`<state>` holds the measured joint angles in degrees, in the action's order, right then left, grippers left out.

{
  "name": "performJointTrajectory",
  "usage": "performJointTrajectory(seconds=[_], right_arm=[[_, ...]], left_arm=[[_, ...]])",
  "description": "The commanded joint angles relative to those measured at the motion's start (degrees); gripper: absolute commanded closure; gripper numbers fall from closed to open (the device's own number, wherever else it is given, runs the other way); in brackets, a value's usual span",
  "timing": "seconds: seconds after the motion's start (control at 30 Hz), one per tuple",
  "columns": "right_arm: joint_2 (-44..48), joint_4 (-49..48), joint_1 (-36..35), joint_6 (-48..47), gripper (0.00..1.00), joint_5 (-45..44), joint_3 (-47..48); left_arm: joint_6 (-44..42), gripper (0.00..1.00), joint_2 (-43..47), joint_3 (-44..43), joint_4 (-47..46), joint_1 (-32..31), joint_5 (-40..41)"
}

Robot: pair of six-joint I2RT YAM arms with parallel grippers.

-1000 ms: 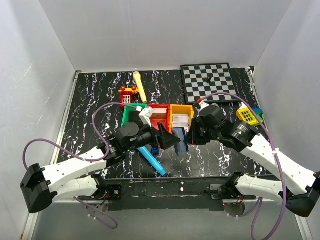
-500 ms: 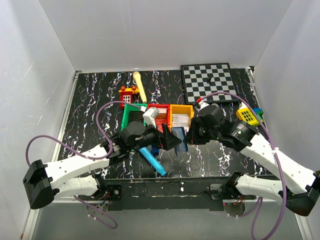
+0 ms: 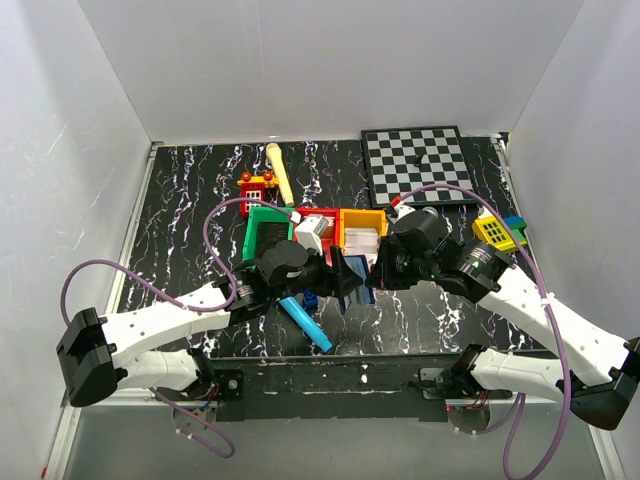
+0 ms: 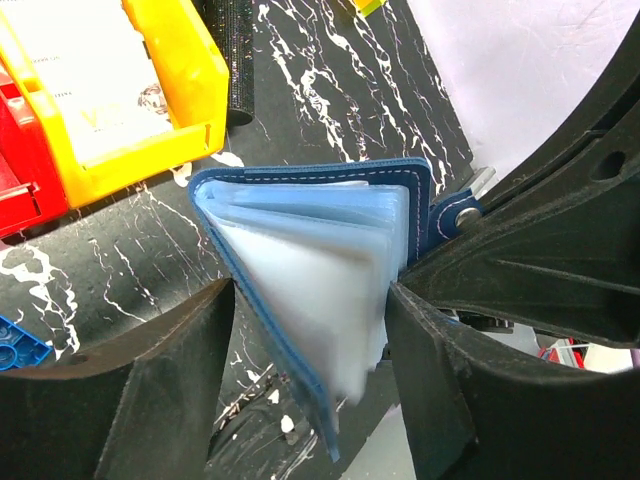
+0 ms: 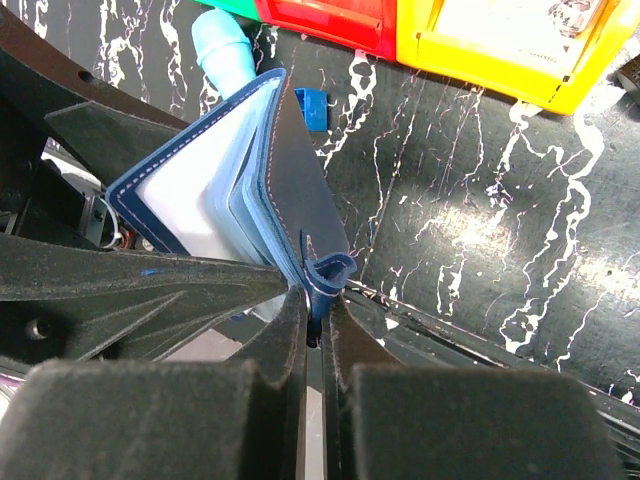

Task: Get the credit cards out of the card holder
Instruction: Open the card holder.

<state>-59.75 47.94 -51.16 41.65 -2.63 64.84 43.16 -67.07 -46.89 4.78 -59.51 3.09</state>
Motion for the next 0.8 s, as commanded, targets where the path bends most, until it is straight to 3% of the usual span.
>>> performJointTrajectory(seconds=[0.0, 0.23, 0.43, 0.77], right_arm=[[1.30, -2.33, -0.44, 0.19, 0.99, 0.17, 1.87], [3.05, -4.00, -0.44, -0.16, 0.99, 0.79, 0.47], [3.23, -4.52, -0.44, 0.19, 0.99, 1.40, -0.06], [3.85, -6.37, -0.35, 1.33, 0.99, 1.84, -1.82]], left_arm=[[-0.62, 0.44, 1.15, -1.36, 2.87, -0.35, 3.50], [-0.35, 0.52, 2.82, -0.39, 2.70, -0.35, 3.76], [-0.18, 0.32, 3.96, -0.13, 2.43, -0.35, 2.97], [-0.44, 0.32, 6.24, -0.04, 3.57, -0.35, 3.76]])
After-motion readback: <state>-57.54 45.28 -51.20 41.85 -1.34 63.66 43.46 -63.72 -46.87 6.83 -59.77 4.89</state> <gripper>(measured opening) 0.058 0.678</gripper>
